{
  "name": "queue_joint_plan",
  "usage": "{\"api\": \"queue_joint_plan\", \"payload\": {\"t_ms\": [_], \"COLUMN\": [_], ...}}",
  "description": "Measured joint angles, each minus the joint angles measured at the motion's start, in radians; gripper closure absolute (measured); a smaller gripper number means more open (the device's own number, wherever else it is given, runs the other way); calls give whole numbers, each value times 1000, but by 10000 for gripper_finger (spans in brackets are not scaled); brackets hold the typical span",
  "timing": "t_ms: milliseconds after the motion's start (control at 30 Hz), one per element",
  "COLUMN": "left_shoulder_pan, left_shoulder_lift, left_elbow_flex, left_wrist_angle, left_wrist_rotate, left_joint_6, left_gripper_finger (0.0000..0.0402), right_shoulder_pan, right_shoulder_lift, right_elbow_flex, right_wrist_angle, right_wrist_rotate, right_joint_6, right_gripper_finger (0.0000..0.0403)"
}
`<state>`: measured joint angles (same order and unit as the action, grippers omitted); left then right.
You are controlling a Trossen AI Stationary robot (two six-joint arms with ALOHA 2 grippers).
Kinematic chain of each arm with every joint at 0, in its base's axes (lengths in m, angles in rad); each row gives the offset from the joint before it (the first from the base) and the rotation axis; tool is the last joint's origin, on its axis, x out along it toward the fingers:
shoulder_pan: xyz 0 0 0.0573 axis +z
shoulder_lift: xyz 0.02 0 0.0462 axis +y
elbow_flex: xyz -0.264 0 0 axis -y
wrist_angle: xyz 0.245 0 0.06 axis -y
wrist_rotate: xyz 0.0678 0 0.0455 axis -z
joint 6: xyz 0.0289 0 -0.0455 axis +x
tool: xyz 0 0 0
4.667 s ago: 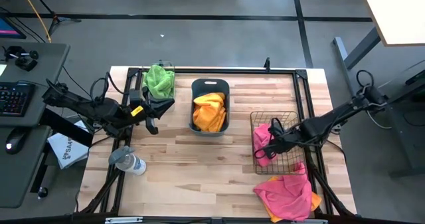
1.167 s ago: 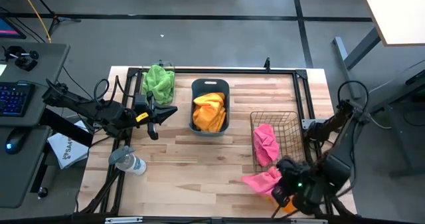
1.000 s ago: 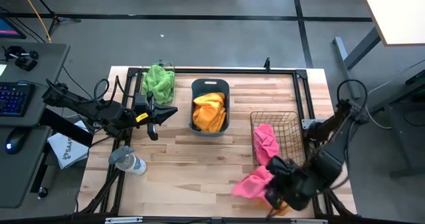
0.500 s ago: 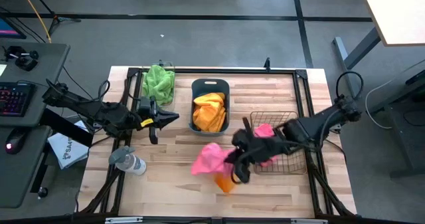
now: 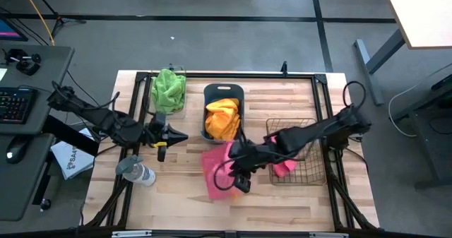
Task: Sort microfiber towel by color & place in baskets
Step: Put the pink towel into the brown wire basket
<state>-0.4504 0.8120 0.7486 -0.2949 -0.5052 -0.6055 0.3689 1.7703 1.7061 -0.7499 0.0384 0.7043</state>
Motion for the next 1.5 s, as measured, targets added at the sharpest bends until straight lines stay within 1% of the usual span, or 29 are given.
{"api": "queue_joint_plan", "payload": {"t_ms": [67,167,267,433,500,700,833,933,1067,1100,1167,1267,1367,1500], "left_shoulder_pan": [-9,-17,-22,-22,-22,-22,-22,-22,-22,-22,-22,-21,-21,-22], "left_shoulder_lift": [0,0,0,17,29,74,97,108,113,112,112,112,112,112], "left_elbow_flex": [0,0,0,0,0,0,0,0,0,0,0,0,0,0], "left_wrist_angle": [-23,-38,-39,-50,-50,-51,-51,-52,-52,-51,-51,-51,-51,-51], "left_wrist_rotate": [-12,-29,-47,-63,-64,-52,-23,2,25,25,25,25,39,80], "left_joint_6": [-28,-48,-48,-49,-66,-106,-125,-127,-127,-127,-126,-126,-126,-126], "left_gripper_finger": [402,402,402,402,402,402,402,402,402,402,402,402,402,402], "right_shoulder_pan": [-12,-30,-46,-66,-74,-89,-90,-82,-70,-68,-67,-69,-73,-80], "right_shoulder_lift": [21,29,29,63,98,226,287,304,305,305,305,305,304,305], "right_elbow_flex": [0,0,0,0,0,0,-1,-1,-1,-1,-5,-26,-61,-97], "right_wrist_angle": [17,29,9,-96,-129,-179,-208,-230,-323,-339,-312,-214,-143,-147], "right_wrist_rotate": [-60,-93,-95,-84,-85,-88,-51,17,119,128,113,70,58,58], "right_joint_6": [-14,-31,-40,-31,19,238,357,429,536,553,551,537,575,620], "right_gripper_finger": [259,240,237,236,236,235,235,235,235,235,235,235,235,235]}}
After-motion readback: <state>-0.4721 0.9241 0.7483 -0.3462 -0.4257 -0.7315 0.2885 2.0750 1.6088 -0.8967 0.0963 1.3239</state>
